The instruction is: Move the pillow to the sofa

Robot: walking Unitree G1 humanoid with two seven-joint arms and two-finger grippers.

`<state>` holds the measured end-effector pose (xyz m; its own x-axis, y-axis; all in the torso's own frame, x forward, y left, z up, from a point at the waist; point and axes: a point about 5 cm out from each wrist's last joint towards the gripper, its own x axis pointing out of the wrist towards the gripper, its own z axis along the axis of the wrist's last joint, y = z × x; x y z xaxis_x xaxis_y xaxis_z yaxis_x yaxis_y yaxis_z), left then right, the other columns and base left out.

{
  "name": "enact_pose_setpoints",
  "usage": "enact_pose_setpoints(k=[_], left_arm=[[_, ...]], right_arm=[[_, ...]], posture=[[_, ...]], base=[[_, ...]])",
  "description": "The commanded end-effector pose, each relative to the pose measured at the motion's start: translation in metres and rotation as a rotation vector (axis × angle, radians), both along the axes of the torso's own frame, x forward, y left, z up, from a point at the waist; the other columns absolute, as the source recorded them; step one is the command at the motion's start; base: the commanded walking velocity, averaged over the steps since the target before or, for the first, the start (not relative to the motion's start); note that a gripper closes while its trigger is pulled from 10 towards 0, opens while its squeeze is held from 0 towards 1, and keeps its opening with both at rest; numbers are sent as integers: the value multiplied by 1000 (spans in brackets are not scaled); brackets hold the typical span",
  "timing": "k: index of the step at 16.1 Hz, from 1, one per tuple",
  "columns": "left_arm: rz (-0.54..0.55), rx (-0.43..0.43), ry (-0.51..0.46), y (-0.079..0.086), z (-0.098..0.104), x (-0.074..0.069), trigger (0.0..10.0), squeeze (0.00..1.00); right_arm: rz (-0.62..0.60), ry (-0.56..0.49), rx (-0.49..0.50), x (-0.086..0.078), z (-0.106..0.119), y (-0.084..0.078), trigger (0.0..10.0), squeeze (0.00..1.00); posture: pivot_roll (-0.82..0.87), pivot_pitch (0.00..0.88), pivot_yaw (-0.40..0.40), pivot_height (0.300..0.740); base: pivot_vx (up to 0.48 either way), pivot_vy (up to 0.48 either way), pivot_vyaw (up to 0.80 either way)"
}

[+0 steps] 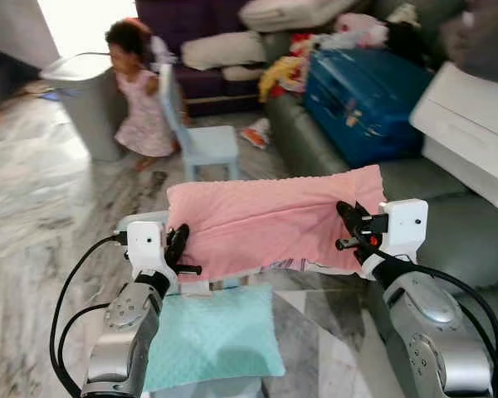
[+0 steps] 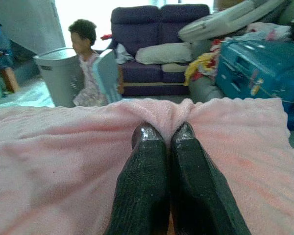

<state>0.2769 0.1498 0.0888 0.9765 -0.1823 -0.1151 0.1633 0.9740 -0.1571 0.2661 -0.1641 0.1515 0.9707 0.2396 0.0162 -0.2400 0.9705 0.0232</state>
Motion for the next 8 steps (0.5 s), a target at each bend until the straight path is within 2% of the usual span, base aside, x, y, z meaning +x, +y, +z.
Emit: enact_pose_setpoints(k=[1,8], left_arm=[[8,4,-17,4,5,0,10000,0],[14,-28,-6,3,3,0,10000,0]], right_arm=[[4,-32,7,-1,8,0,10000,0],[9,-29,-1,-1,8,1,10000,0]], posture=[[-208,0,34,740],[-212,0,33,740]], base=[[0,0,0],[0,0,0]])
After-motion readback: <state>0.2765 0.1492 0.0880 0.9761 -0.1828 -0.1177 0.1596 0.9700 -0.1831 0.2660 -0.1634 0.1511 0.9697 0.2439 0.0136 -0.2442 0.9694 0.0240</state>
